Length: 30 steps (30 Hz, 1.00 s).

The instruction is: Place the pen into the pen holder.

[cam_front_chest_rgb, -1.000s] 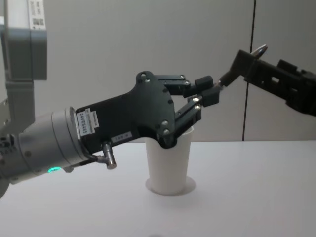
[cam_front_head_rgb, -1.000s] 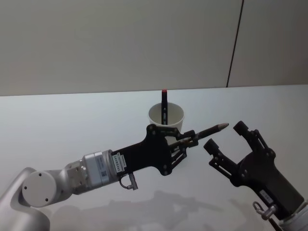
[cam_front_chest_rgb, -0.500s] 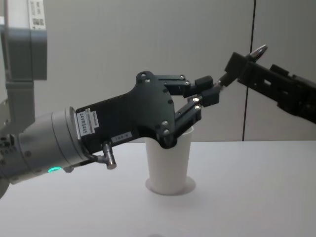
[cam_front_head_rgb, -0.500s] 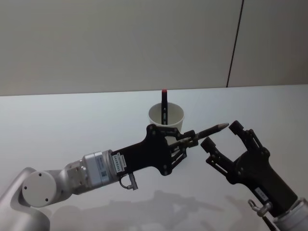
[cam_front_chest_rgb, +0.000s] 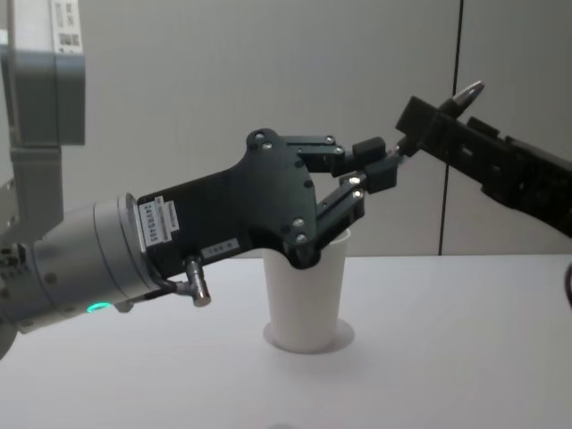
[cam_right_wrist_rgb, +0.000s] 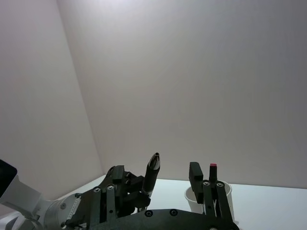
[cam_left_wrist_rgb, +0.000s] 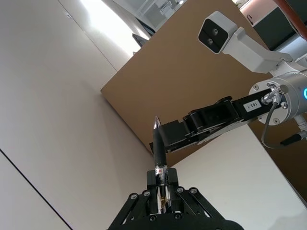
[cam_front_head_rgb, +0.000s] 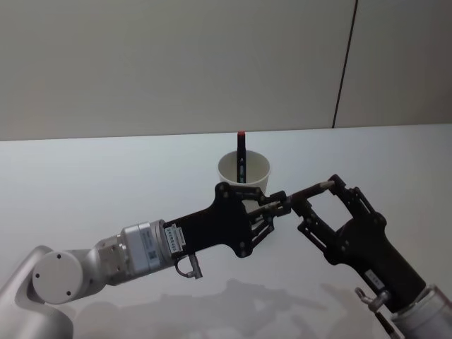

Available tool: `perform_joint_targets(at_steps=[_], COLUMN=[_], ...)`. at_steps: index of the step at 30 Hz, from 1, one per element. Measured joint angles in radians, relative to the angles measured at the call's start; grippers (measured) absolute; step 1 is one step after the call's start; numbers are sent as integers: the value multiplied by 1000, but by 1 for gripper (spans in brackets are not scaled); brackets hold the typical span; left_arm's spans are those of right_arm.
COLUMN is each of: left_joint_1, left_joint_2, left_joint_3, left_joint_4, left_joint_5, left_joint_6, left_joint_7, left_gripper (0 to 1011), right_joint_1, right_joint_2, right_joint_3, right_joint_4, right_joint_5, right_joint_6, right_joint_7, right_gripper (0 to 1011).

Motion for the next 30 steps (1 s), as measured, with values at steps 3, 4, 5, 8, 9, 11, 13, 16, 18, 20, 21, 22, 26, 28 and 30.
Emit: perform_joint_targets(at_steps=[3, 4, 5, 8, 9, 11, 13, 16, 18, 20, 21, 22, 26, 28, 30], left_joint_1=[0, 0, 0, 0, 0, 0, 0, 0, 0, 0, 0, 0, 0, 0, 0], left_joint_2=[0, 0, 0, 0, 0, 0, 0, 0, 0, 0, 0, 0, 0, 0, 0], left_joint_3=[0, 0, 0, 0, 0, 0, 0, 0, 0, 0, 0, 0, 0, 0, 0], left_joint_4=[0, 0, 0, 0, 0, 0, 0, 0, 0, 0, 0, 0, 0, 0, 0], left_joint_5=[0, 0, 0, 0, 0, 0, 0, 0, 0, 0, 0, 0, 0, 0, 0], left_joint_6=[0, 0, 0, 0, 0, 0, 0, 0, 0, 0, 0, 0, 0, 0, 0], left_joint_7=[0, 0, 0, 0, 0, 0, 0, 0, 0, 0, 1, 1, 0, 0, 0], left_gripper=[140, 140, 140, 140, 140, 140, 140, 140, 140, 140, 140, 140, 139, 138, 138], right_joint_1=[5, 8, 9, 15, 16, 20, 24, 31, 35, 39, 40, 42, 47, 51, 53], right_joint_2=[-5, -8, -9, -14, -15, -18, -20, -24, -25, -27, -28, -29, -31, -32, -33], right_joint_3=[-2, -2, -2, -3, -3, -4, -4, -4, -3, -3, -3, -3, -2, 0, 0], right_joint_4=[7, 10, 12, 19, 20, 24, 27, 32, 33, 36, 36, 37, 39, 41, 42], right_joint_5=[1, 2, 2, 3, 4, 4, 5, 8, 8, 10, 10, 10, 11, 11, 12], right_joint_6=[0, 0, 0, 0, 0, 1, 2, 5, 7, 10, 10, 11, 15, 18, 19], right_joint_7=[4, 5, 6, 10, 11, 14, 16, 21, 23, 25, 27, 28, 30, 29, 29], right_gripper=[789, 750, 733, 633, 592, 534, 446, 387, 302, 243, 203, 191, 157, 136, 121])
